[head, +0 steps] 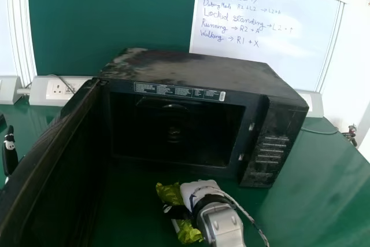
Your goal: Put biscuit inside oven
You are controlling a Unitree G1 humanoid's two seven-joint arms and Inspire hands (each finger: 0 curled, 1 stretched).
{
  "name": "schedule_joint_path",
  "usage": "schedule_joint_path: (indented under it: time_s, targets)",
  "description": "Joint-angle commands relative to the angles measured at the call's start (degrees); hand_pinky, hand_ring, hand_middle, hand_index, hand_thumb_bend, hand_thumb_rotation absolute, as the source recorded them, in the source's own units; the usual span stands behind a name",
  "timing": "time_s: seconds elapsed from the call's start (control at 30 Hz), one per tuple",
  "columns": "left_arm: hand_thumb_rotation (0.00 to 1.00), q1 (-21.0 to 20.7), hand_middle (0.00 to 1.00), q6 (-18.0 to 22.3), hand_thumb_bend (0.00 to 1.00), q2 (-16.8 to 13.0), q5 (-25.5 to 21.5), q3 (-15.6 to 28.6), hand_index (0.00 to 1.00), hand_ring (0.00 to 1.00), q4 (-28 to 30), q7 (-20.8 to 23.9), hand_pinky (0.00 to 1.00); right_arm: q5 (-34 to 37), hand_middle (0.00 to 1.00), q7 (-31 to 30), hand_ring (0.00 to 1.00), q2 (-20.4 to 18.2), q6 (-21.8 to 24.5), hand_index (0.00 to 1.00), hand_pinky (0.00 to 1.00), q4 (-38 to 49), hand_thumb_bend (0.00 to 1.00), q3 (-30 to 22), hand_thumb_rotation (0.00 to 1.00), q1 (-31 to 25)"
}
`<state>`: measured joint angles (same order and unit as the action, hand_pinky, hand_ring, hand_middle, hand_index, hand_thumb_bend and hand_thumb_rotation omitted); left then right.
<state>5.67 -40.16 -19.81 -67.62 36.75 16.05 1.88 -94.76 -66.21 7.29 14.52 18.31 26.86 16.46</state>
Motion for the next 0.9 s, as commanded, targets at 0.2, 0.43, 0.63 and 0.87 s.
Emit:
schedule_joint_path:
  time_s: [0.2,0.43,0.63,0.87]
  targets:
    - [0.01,-0.13,0.77,0.37,0.62,-0.06,-0.22,-0.24,0.78,0.73,0.02,-0.33,0.66,0.49,0.26,-0.09,0.14,0.12,0.05,0.7,0.07,0.8,0.66,-1.8,0.01,1.92]
    - [0.01,-0.17,0.76,0.47,0.61,0.02,-0.03,-0.26,0.77,0.73,0.03,-0.11,0.66,0.5,0.25,0.74,0.13,-0.12,0.17,0.7,0.06,0.38,0.67,-2.78,0.0,3.6]
    - [0.01,-0.25,0.77,0.49,0.62,-0.03,-0.07,-0.28,0.78,0.73,-0.37,-0.52,0.66,0.77,0.25,1.11,0.13,-0.18,0.23,0.7,0.06,0.29,0.66,-3.41,0.0,5.07]
    - [0.01,-0.3,0.77,0.21,0.63,0.09,-0.55,-0.21,0.78,0.72,-0.22,0.18,0.65,0.53,0.25,1.44,0.13,-0.53,0.56,0.71,0.06,-0.07,0.64,-3.82,0.0,6.53]
